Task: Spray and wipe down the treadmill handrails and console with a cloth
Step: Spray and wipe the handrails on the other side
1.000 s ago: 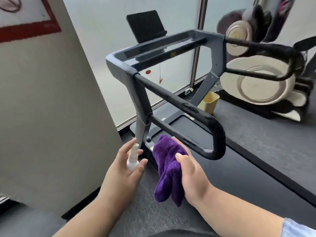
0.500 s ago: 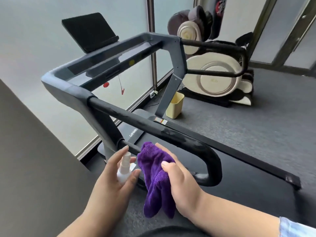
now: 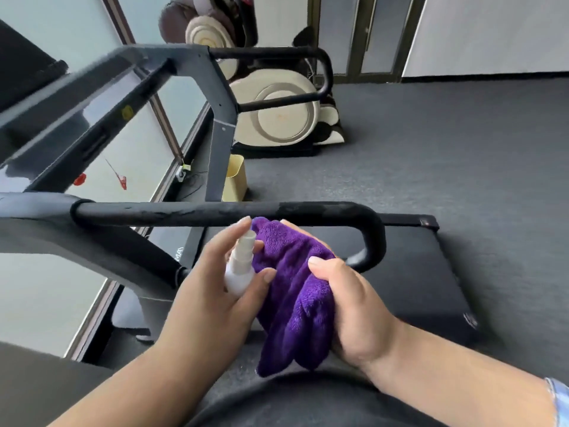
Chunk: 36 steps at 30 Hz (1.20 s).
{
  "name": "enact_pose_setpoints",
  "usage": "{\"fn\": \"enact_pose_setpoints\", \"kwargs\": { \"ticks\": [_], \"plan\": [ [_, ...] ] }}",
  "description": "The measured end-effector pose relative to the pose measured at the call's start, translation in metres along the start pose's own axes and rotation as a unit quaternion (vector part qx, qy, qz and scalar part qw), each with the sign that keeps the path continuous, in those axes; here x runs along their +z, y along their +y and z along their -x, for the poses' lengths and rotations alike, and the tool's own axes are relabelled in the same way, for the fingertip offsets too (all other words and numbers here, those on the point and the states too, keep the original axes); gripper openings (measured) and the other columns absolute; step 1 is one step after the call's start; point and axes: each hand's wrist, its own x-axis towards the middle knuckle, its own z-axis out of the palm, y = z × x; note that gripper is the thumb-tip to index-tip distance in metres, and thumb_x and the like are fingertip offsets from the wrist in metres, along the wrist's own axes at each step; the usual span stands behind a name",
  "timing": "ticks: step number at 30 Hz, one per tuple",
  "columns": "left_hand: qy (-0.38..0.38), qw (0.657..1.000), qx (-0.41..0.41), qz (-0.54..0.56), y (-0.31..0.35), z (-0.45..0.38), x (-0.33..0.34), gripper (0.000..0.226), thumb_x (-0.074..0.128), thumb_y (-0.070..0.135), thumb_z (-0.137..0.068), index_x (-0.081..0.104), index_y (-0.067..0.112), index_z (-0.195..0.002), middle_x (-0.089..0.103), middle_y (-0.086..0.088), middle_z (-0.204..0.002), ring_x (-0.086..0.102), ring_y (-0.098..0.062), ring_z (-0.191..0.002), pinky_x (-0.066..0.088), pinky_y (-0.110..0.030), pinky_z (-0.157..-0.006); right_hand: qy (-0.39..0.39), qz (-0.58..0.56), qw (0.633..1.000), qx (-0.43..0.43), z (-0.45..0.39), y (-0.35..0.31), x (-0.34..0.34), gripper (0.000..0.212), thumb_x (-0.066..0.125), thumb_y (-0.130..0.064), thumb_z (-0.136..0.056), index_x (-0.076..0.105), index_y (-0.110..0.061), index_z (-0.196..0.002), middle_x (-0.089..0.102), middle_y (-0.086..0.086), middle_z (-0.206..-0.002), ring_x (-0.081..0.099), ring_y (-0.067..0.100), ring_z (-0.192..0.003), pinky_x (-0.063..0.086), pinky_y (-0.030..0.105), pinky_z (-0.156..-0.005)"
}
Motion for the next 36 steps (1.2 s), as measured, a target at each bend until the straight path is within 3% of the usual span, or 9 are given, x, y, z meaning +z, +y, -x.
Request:
{"fn": "enact_pose_setpoints", "kwargs": {
  "ticks": [8, 11, 14, 17, 20, 22, 28, 33, 36],
  "plan": [
    [-0.079, 0.995, 0.05, 0.032, 0.011, -0.017, 0.026, 0.055, 0.061, 0.057, -0.083, 0.033, 0.07, -0.128, 0.064, 0.025, -0.115, 0.069, -0.004, -0.09, 0.056, -0.034, -0.077, 0.233, -0.063, 0.957, -0.161, 0.032, -0.023, 0.001, 0.053, 0.052, -0.031, -0.085, 0.062, -0.005, -0.13, 0.06, 0.027, -0.132, 0.051, 0.04, -0.132, 0.035, 0.059, -0.114],
    [-0.1, 0.992, 0.062, 0.041, 0.01, -0.016, 0.034, 0.056, 0.062, 0.054, -0.084, 0.031, 0.072, -0.127, 0.06, 0.03, -0.112, 0.063, 0.003, -0.08, 0.047, -0.023, -0.07, 0.325, 0.093, 0.878, -0.338, 0.025, -0.045, -0.007, 0.056, 0.047, -0.032, -0.087, 0.055, -0.014, -0.139, 0.064, -0.001, -0.134, 0.052, 0.015, -0.133, 0.038, 0.031, -0.111],
    [-0.112, 0.99, 0.07, 0.046, 0.008, -0.014, 0.04, 0.057, 0.063, 0.049, -0.086, 0.032, 0.071, -0.128, 0.06, 0.028, -0.113, 0.063, 0.001, -0.088, 0.047, -0.025, -0.074, 0.376, 0.3, 0.784, -0.393, -0.005, -0.063, -0.021, 0.059, 0.042, -0.026, -0.092, 0.04, -0.008, -0.149, 0.046, 0.007, -0.153, 0.04, 0.015, -0.143, 0.032, 0.033, -0.118],
    [-0.113, 0.99, 0.068, 0.054, 0.006, -0.015, 0.045, 0.055, 0.061, 0.052, -0.085, 0.033, 0.07, -0.129, 0.06, 0.027, -0.115, 0.064, -0.001, -0.094, 0.05, -0.024, -0.076, 0.277, 0.57, 0.698, -0.334, -0.043, -0.068, -0.031, 0.06, 0.038, -0.026, -0.098, 0.032, 0.002, -0.151, 0.033, 0.021, -0.158, 0.03, 0.031, -0.149, 0.024, 0.046, -0.122],
    [-0.104, 0.991, 0.074, 0.05, 0.003, -0.019, 0.044, 0.06, 0.064, 0.046, -0.087, 0.033, 0.065, -0.134, 0.057, 0.028, -0.129, 0.06, 0.002, -0.113, 0.052, -0.025, -0.086, 0.171, 0.784, 0.584, -0.119, -0.073, -0.057, -0.023, 0.071, 0.023, -0.051, -0.091, 0.033, -0.023, -0.155, 0.035, 0.008, -0.16, 0.036, 0.028, -0.144, 0.02, 0.048, -0.121],
    [-0.084, 0.992, 0.072, 0.061, -0.001, -0.02, 0.042, 0.064, 0.067, 0.037, -0.088, 0.034, 0.063, -0.136, 0.057, 0.022, -0.135, 0.057, -0.003, -0.123, 0.05, -0.029, -0.096, 0.156, 0.845, 0.507, -0.072, -0.083, -0.047, -0.017, 0.069, 0.023, -0.055, -0.088, 0.037, -0.031, -0.152, 0.042, 0.003, -0.156, 0.045, 0.027, -0.136, 0.022, 0.048, -0.118],
    [0.003, 0.994, 0.079, 0.079, -0.003, -0.026, 0.049, 0.07, 0.07, 0.019, -0.087, 0.035, 0.059, -0.132, 0.065, 0.022, -0.098, 0.064, 0.002, -0.085, 0.044, -0.003, -0.075, 0.071, 0.875, 0.478, -0.038, -0.095, -0.05, -0.009, 0.074, 0.028, -0.064, -0.093, 0.015, -0.033, -0.158, 0.023, 0.011, -0.164, 0.037, 0.032, -0.142, 0.02, 0.05, -0.119],
    [0.01, 0.99, 0.099, 0.1, 0.007, -0.033, 0.062, 0.063, 0.066, 0.026, -0.089, 0.036, 0.051, -0.138, 0.062, 0.016, -0.098, 0.065, -0.006, -0.087, 0.047, -0.013, -0.079, 0.007, 0.791, 0.611, -0.031, -0.067, -0.092, -0.042, 0.074, 0.025, -0.075, -0.086, 0.022, -0.041, -0.152, 0.014, -0.002, -0.167, 0.021, 0.021, -0.15, 0.021, 0.043, -0.119],
    [-0.007, 0.984, 0.16, 0.081, 0.015, -0.039, 0.071, 0.057, 0.065, 0.021, -0.09, 0.039, 0.042, -0.137, 0.056, 0.02, -0.108, 0.063, -0.008, -0.089, 0.049, -0.024, -0.081, -0.004, 0.831, 0.556, -0.009, -0.063, -0.103, -0.062, 0.077, 0.024, -0.078, -0.083, 0.036, -0.037, -0.147, 0.024, -0.006, -0.162, 0.016, 0.017, -0.151, 0.014, 0.044, -0.122]
  ]
}}
